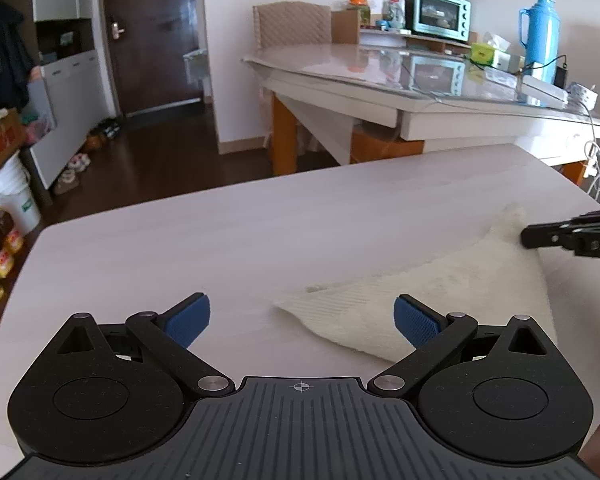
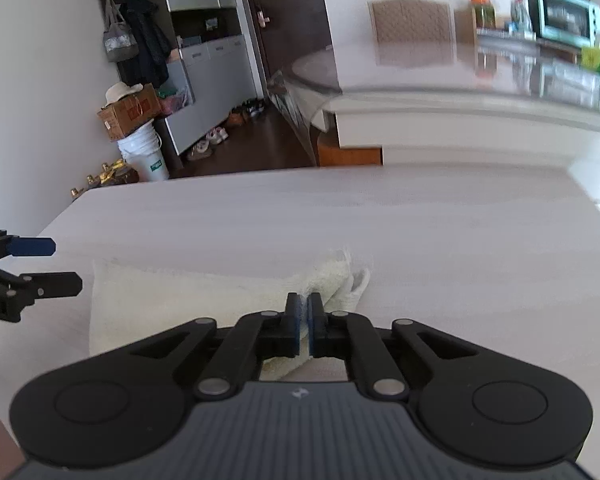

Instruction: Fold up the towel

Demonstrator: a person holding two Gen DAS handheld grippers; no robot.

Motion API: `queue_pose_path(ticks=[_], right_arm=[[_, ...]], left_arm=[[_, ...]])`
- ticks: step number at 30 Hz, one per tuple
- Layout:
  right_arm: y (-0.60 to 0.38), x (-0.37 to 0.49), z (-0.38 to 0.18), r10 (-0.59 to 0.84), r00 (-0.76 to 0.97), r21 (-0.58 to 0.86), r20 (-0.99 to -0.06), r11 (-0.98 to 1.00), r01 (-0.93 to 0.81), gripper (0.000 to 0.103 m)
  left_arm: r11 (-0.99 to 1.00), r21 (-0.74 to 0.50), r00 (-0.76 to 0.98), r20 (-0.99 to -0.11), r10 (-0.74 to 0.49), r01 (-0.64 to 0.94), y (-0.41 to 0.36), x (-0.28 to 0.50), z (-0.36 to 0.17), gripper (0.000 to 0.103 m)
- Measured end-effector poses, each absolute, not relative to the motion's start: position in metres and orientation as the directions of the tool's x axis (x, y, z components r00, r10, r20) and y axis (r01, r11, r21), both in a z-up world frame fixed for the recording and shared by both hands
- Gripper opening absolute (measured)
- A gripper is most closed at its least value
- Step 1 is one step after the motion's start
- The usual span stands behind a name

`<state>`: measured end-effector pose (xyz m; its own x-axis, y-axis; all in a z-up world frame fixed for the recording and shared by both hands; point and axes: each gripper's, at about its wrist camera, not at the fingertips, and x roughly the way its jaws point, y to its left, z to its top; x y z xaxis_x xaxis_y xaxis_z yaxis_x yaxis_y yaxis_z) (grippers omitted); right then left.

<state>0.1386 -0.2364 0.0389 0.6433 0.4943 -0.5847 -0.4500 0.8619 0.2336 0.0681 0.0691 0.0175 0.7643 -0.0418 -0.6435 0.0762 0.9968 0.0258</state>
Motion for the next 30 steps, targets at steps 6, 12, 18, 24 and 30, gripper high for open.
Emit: queue_pose_path(ticks=[6,12,18,24,30], right_arm=[[-0.191,0.088,0.073,0.668,0.546,0.219,-0.505,0.711,-0.668,0.004],[-0.119,0.015,0.067,0.814,0.236,0.204,-0.530,0.392,-0.897,0.004],[-0.087,-0.020,0.051,0.806,0.063,0.164,-0.588,0.195,-0.967,0.024],[-0.116,-0.005,0.065,0.827,0.141,0.150,-0.545,0.261,-0.953,0.026],[-0.162,0.072,0.044,0.623,0.492,0.013,-0.608,0.628,-0.778,0.031]], left_arm=[[0.997,0.077,0.781,-0.624,0.027,0.027,0.099,0.055,0.031,0.101],[0.994,0.095,0.777,-0.623,0.094,-0.044,0.130,0.043,0.036,0.101],[0.995,0.091,0.769,-0.633,0.095,-0.048,0.138,0.037,0.030,0.101],[0.995,0.087,0.770,-0.638,0.015,0.053,0.122,0.051,0.023,0.101],[0.974,0.091,0.750,-0.654,-0.100,0.210,0.096,0.080,0.012,0.101]])
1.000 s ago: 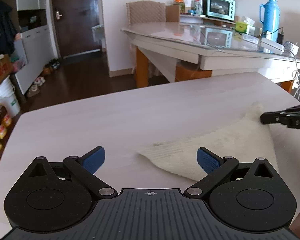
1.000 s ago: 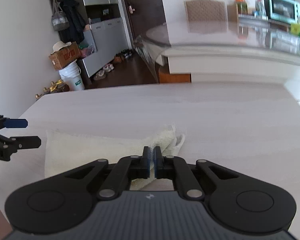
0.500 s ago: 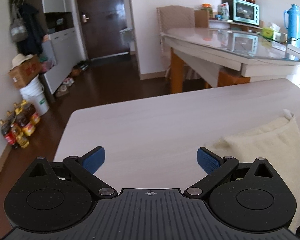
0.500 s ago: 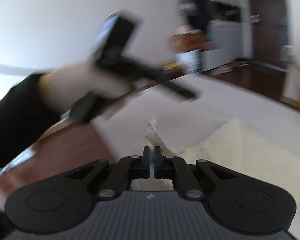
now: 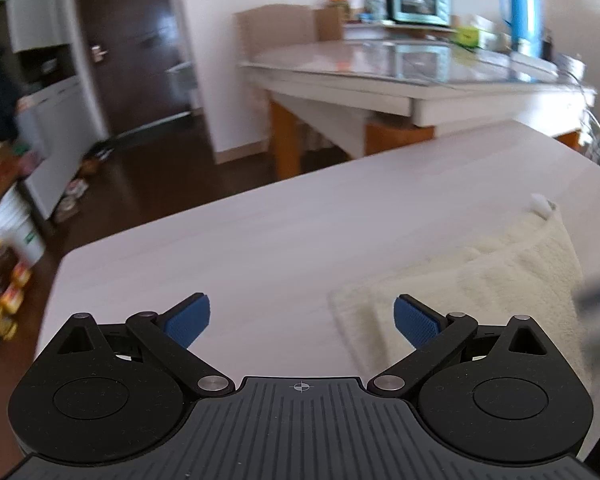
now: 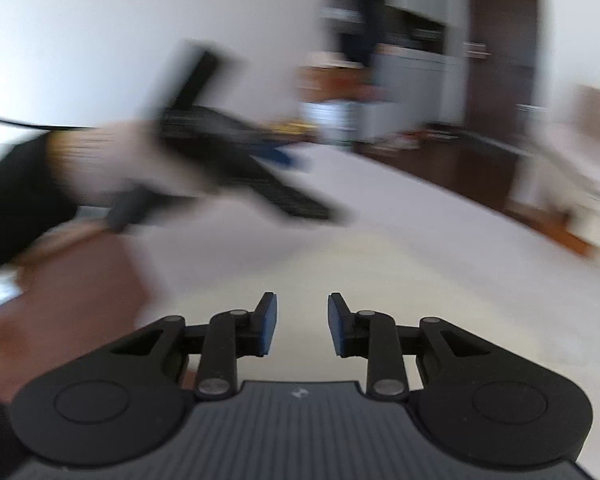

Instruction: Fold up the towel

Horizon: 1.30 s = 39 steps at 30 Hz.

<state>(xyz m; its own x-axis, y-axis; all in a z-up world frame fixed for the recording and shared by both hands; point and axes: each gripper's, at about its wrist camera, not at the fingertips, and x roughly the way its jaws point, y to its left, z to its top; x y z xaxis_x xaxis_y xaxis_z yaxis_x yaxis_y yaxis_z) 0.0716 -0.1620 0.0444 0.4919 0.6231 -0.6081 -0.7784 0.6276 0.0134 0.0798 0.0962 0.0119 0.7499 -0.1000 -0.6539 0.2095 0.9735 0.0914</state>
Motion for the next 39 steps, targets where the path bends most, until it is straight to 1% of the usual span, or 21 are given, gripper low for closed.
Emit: queue_pose_path(ticks=[3,7,9,15,22,25,31,33,39], right_arm=[[-0.185,0.109,0.029,0.535,0.557,0.023,-0.636,0.734,-0.679,0.030],[-0.198,0.133,0.017,0.509,0.569,0.032,-0.646,0.763,-0.646,0.029],[-0.199,0.139,0.015,0.515,0.567,0.036,-0.643,0.760,-0.649,0.029],[-0.197,0.164,0.006,0.516,0.575,0.005,-0.635,0.747,-0.665,0.030],[-0.206,0.185,0.005,0.501,0.592,-0.057,-0.632,0.731,-0.680,0.040],[-0.203,0.183,0.011,0.492,0.602,-0.073,-0.629,0.734,-0.675,0.039],[-0.171,0.168,0.025,0.603,0.521,-0.052,-0.605,0.623,-0.781,0.041],[-0.140,0.160,0.029,0.672,0.425,-0.063,-0.607,0.493,-0.868,0.042],[-0.082,0.165,0.038,0.707,0.287,-0.144,-0.646,0.257,-0.956,0.042]], left_arm=[[0.960,0.073,0.730,-0.666,-0.154,0.269,0.087,0.088,0.007,0.100],[0.942,0.096,0.707,-0.687,-0.170,0.320,0.073,0.097,-0.006,0.099],[0.940,0.115,0.703,-0.694,-0.155,0.321,0.068,0.104,-0.013,0.099],[0.950,0.100,0.713,-0.685,-0.150,0.296,0.069,0.131,-0.020,0.100],[0.957,0.118,0.728,-0.676,-0.117,0.264,0.063,0.162,-0.021,0.100],[0.963,0.087,0.727,-0.674,-0.131,0.254,0.067,0.164,-0.018,0.099],[0.971,0.092,0.739,-0.665,-0.104,0.220,0.096,0.137,-0.003,0.099],[0.971,0.081,0.729,-0.675,-0.114,0.227,0.109,0.126,0.001,0.099],[0.960,0.078,0.717,-0.681,-0.146,0.269,0.130,0.101,0.009,0.099]])
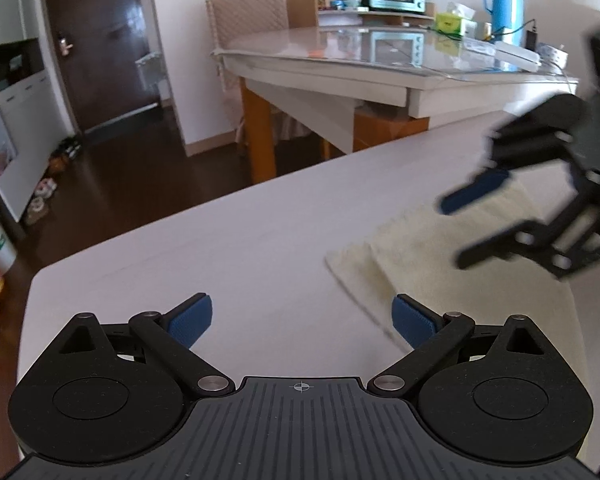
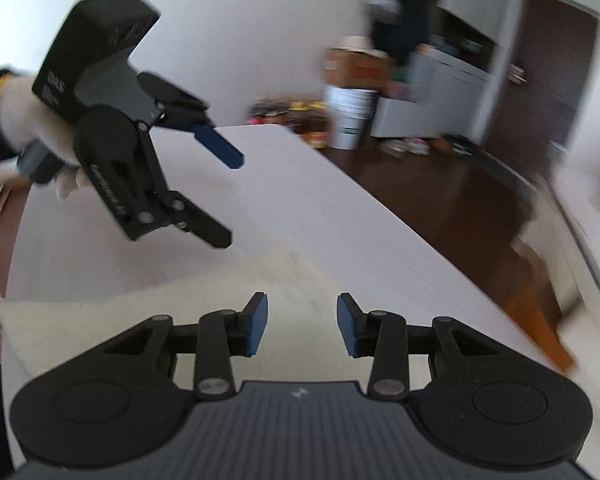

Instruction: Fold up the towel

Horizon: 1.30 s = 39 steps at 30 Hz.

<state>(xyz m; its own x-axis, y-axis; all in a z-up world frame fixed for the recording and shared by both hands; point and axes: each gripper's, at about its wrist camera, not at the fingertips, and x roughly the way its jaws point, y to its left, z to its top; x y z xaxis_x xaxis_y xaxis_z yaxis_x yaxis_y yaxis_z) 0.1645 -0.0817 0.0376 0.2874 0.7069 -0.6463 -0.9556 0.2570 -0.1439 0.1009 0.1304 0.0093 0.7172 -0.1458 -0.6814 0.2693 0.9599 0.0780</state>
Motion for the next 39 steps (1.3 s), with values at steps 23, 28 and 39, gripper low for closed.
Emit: queue_pose_path(ticks=[23,28,39], right_arm=[[-0.066,0.177,0.050,0.685,0.125,-0.097,-0.717,0.080,-0.992,0.011],[-0.120,0.132,0.075,0.703,0.214,-0.183,-0.679,0.121,-0.976,0.011],[-0.227,0.042,0.068,0.564,0.326,-0.233,-0.759,0.232,-0.944,0.011]], left_arm=[[0.969,0.044,0.743,-0.651,-0.157,0.244,0.144,0.086,0.012,0.099],[0.960,0.060,0.743,-0.647,-0.172,0.274,0.130,0.090,0.014,0.100],[0.930,0.104,0.716,-0.670,-0.198,0.354,0.084,0.110,-0.003,0.100]])
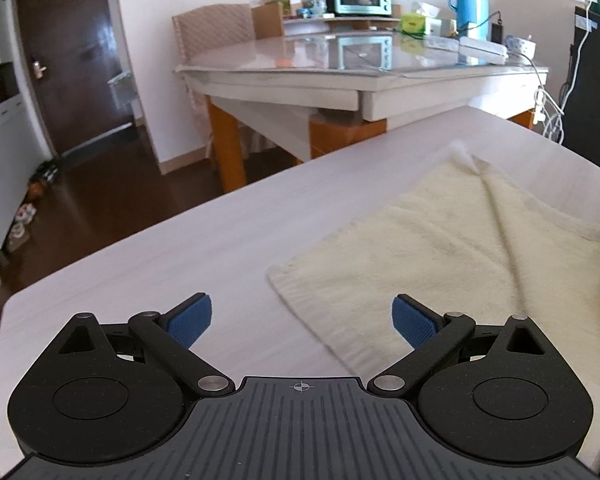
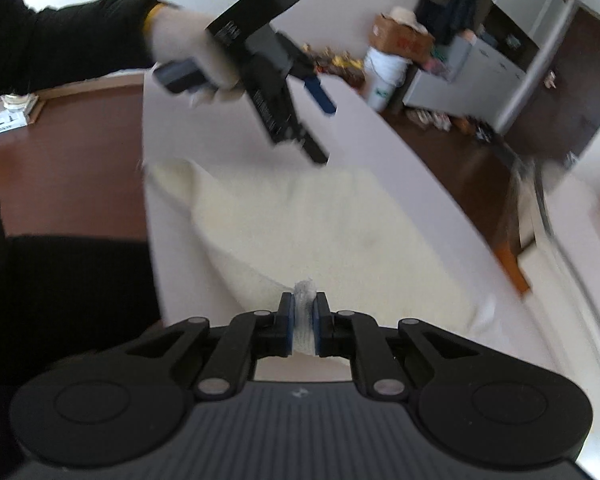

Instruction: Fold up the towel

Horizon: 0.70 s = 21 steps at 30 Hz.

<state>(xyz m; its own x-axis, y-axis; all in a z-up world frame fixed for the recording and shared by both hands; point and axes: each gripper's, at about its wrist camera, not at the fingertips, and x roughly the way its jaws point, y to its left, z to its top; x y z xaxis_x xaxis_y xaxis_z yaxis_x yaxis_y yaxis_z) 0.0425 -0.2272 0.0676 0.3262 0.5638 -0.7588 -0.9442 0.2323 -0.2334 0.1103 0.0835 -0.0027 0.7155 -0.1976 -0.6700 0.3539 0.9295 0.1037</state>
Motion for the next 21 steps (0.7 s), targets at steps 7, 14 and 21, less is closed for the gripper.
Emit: queue_pose_path(ticks=[7,14,21], right_arm=[[-0.244,0.030,0.059,0.541,0.355,-0.224,-0.763,0.294,-0.929,0.011],[-0.256,0.026,0.057,0.565,0.350,-0.196,-0.747,0.316,-0.928,0.024],[-0.267,0.011,0.051,0.573,0.361,-0.196,-0.736,0.330,-0.923,0.026]], left_arm=[[0.920,0.144,0.702,-0.691,-0.170,0.364,0.070,0.112,-0.013,0.100],[0.897,0.162,0.725,-0.655,-0.214,0.411,0.073,0.086,0.000,0.100],[0.801,0.217,0.701,-0.639,-0.316,0.558,0.077,0.037,0.010,0.099]])
